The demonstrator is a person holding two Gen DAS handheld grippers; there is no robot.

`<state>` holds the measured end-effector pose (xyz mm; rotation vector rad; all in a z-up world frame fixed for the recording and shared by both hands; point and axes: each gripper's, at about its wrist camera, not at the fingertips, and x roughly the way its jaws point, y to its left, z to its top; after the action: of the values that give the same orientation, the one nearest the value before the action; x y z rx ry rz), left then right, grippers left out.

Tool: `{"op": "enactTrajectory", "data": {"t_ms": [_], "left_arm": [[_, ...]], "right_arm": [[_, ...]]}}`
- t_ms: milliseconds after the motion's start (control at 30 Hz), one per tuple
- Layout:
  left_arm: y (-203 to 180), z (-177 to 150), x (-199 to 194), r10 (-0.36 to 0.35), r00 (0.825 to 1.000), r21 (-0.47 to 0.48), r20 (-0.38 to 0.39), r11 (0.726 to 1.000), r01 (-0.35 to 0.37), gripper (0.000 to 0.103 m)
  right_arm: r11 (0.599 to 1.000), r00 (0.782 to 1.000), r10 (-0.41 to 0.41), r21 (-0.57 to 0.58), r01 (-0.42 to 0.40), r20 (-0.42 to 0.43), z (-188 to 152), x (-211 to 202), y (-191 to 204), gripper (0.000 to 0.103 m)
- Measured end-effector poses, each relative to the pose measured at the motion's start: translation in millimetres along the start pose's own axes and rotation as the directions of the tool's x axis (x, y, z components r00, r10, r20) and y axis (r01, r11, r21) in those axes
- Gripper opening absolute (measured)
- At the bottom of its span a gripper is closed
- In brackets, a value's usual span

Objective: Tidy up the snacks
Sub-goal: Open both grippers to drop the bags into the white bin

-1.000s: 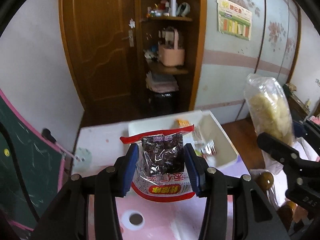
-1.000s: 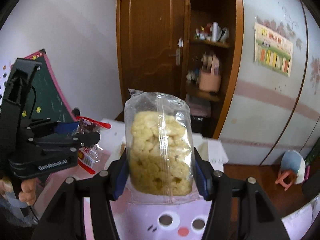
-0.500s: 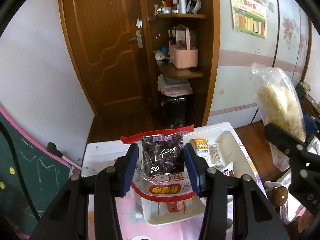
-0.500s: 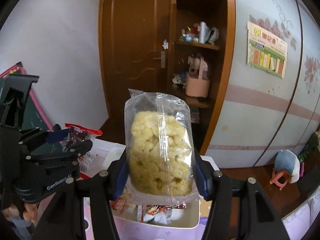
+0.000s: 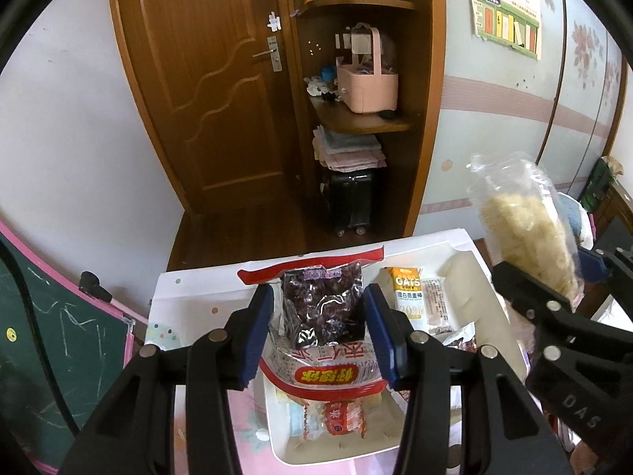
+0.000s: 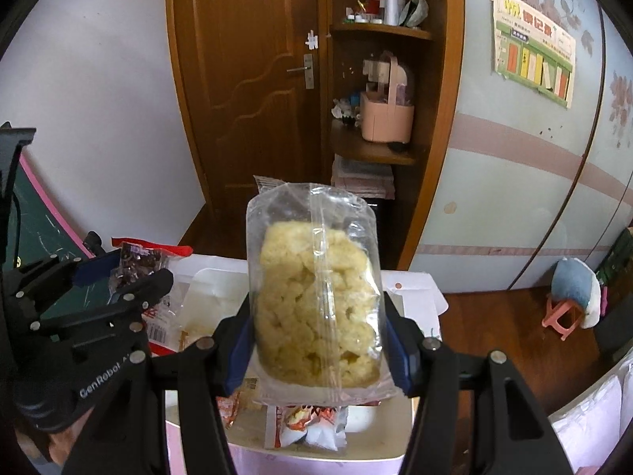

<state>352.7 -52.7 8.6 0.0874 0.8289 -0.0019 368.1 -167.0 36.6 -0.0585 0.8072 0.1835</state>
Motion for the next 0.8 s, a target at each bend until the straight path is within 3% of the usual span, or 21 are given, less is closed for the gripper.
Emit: {"op": "enactTrajectory", "data": {"t_ms": [133, 200, 267, 333, 400, 567, 800], "left_arm": [[-0.1, -2.3, 9.3, 0.0, 1.0, -0.003, -0.013, 1.0, 0.0, 0.051], [2.4, -3.3, 15.9, 0.023, 1.0, -0.017, -0.021, 1.0, -0.023, 0.06], [9.0, -5.4, 22.2, 0.045, 0.999, -0.038, -0.029, 0.998, -0.046, 0.086], [15.4, -7.4, 27.2, 0.03, 0.999, -0.055, -0.036, 0.998, -0.032, 0.095], [22.2, -11.3, 31.9, 0.004, 0.999, -0.068, -0.052, 0.998, -0.008, 0.097], [27.9, -19.6, 32.1, 0.031, 0.997, -0.07, -0.076, 0.997, -0.036, 0.097], [29.9, -33.6, -7.5, 0.025, 0.999, -0.064, -0.044, 0.998, -0.028, 0.097]], "right_arm": [[1.0, 1.0, 0.006, -0.001, -0.006, -0.012, -1.0, 11.4, -0.5, 0.059], [1.0, 1.0, -0.006, 0.002, 0.007, -0.03, -3.9, 16.6, -1.0, 0.062], [1.0, 0.999, -0.002, 0.011, 0.002, -0.046, -7.7, 20.3, -3.4, 0.064], [1.0, 0.998, 0.01, 0.026, -0.009, -0.06, -11.9, 23.2, -8.2, 0.072], [0.999, 0.998, 0.012, 0.033, -0.01, -0.067, -14.0, 25.5, -10.3, 0.079], [1.0, 0.997, 0.008, 0.031, -0.005, -0.082, -22.1, 22.8, -8.5, 0.08], [1.0, 0.997, 0.002, 0.027, 0.0, -0.084, -31.2, -0.5, -0.2, 0.08]]}}
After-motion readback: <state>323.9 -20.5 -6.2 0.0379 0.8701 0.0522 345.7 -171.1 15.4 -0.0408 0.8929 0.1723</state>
